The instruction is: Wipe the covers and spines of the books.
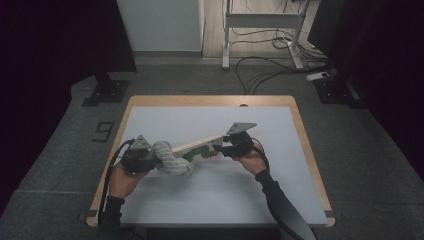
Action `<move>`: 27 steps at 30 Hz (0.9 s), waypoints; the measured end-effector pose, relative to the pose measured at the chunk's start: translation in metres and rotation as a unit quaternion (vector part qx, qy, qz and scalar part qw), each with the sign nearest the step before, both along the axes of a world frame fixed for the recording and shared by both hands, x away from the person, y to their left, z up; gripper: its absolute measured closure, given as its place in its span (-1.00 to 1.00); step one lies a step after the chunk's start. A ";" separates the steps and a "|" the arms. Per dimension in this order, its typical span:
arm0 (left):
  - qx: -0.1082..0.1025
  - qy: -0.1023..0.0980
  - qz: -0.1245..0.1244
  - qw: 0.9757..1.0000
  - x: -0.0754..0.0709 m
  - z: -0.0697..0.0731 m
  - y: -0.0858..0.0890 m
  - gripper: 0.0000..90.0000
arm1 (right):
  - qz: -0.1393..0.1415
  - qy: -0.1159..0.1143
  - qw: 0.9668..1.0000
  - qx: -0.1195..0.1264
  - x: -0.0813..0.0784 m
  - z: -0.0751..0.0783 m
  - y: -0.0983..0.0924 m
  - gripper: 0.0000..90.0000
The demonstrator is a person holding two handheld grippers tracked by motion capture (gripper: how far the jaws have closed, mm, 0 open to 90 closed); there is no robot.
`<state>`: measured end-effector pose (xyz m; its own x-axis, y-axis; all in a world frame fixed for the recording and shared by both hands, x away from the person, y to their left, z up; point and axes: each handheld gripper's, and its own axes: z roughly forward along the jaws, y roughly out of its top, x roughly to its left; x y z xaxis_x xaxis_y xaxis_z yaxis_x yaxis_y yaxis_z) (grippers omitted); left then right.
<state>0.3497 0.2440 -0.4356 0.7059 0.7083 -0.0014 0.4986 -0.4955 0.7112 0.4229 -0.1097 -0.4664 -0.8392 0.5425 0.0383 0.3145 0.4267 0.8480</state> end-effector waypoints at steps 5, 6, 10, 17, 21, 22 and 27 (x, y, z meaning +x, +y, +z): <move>-0.019 0.005 0.003 1.000 -0.001 -0.001 0.012 0.50 | -0.001 0.002 1.000 -0.001 0.000 0.001 0.000 0.14; -0.021 0.005 0.005 1.000 -0.001 0.000 0.015 0.50 | -0.001 0.002 1.000 0.000 0.000 0.000 0.000 0.14; -0.017 0.003 0.017 1.000 -0.003 0.003 0.026 0.50 | 0.000 0.003 1.000 0.002 0.001 0.000 -0.001 0.14; -0.015 -0.002 0.046 0.999 -0.005 0.007 0.049 0.50 | 0.000 0.004 1.000 0.003 0.001 0.000 -0.001 0.14; -0.003 -0.004 0.069 0.998 -0.005 0.010 0.063 0.50 | 0.000 0.004 1.000 0.002 0.001 0.000 -0.001 0.14; -0.001 -0.005 0.076 0.997 -0.005 0.010 0.067 0.50 | 0.000 0.004 1.000 0.002 0.001 0.000 -0.001 0.14; 0.012 -0.013 0.102 0.995 -0.001 0.013 0.077 0.50 | -0.001 0.004 1.000 0.003 0.001 0.000 -0.001 0.14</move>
<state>0.3486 0.3213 -0.4229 0.5474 0.8362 0.0336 0.5715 -0.4028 0.7150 0.4239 -0.1102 -0.4662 -0.8378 0.5439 0.0476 0.3219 0.4216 0.8477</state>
